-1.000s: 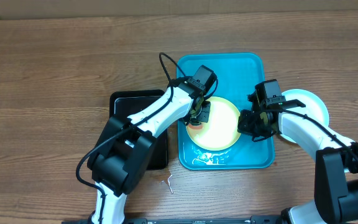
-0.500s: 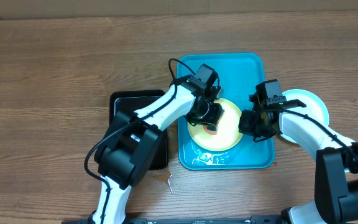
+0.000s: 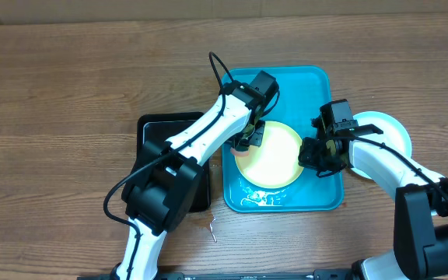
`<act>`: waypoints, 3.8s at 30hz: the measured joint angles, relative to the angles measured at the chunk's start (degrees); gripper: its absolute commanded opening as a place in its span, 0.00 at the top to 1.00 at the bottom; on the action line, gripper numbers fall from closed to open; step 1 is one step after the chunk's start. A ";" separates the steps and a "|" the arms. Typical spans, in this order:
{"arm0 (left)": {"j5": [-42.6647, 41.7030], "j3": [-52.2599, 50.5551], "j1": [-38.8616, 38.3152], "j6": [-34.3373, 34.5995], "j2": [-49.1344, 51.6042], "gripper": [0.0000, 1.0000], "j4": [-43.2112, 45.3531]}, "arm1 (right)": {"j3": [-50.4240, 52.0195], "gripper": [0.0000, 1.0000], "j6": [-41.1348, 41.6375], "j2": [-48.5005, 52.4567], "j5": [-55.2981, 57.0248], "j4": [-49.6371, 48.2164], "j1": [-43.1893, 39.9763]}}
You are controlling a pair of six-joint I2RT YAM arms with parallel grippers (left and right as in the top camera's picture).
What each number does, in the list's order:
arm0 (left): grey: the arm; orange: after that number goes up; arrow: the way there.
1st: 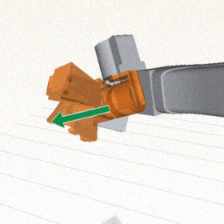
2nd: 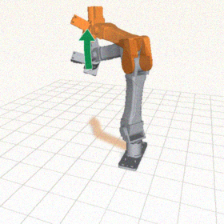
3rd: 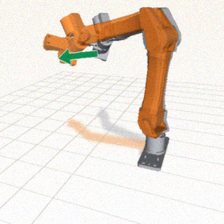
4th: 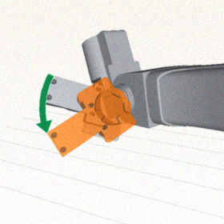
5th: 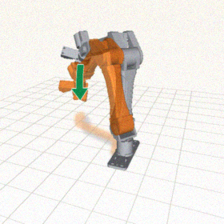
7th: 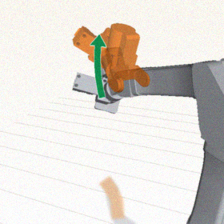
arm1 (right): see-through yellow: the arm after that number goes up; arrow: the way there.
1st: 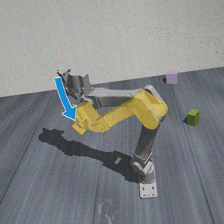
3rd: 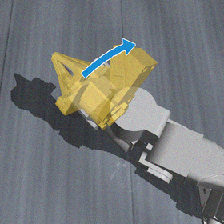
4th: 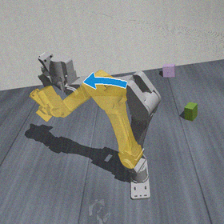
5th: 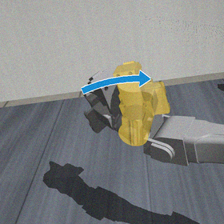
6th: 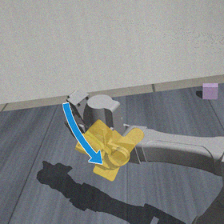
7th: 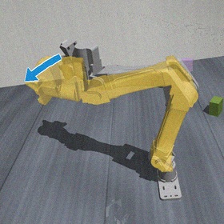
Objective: Clean dirty plates on tray and stack at the side
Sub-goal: 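Scrub the yellow plate with the sponge in the left gripper, then return sponge to black tray with left gripper and release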
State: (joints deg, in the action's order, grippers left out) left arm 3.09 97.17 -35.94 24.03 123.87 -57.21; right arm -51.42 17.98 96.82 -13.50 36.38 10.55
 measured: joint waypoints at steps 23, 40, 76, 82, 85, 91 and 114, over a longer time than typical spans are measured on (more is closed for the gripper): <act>-30.49 1.03 -4.94 -3.26 6.14 0.96 3.98 | 0.02 0.96 0.00 0.00 0.83 0.48 0.00; -2.43 1.46 -4.48 3.19 3.89 0.96 -7.08 | 0.02 0.96 0.02 0.02 -0.02 0.07 0.55; -14.95 1.44 -4.68 -1.90 3.85 0.96 -7.91 | 0.02 0.96 0.39 0.02 0.37 -0.31 0.33; -8.33 1.44 -4.52 1.38 3.82 0.95 -9.35 | 0.02 0.96 0.42 0.02 0.28 -0.28 0.37; -6.36 1.44 -4.44 1.84 3.04 0.96 -10.34 | 0.02 0.96 0.42 0.02 0.24 -0.31 0.37; 3.39 0.70 -1.53 4.13 -7.91 0.96 -15.52 | 0.02 0.96 0.39 0.02 0.24 -0.26 0.37; 3.78 -33.62 14.95 6.62 -25.05 0.95 5.53 | 0.02 0.96 0.37 0.02 0.24 -0.11 0.37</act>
State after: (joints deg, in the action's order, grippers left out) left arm 6.87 63.55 -20.99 30.65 98.83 -51.68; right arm -51.40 18.35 96.84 -13.26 36.27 10.92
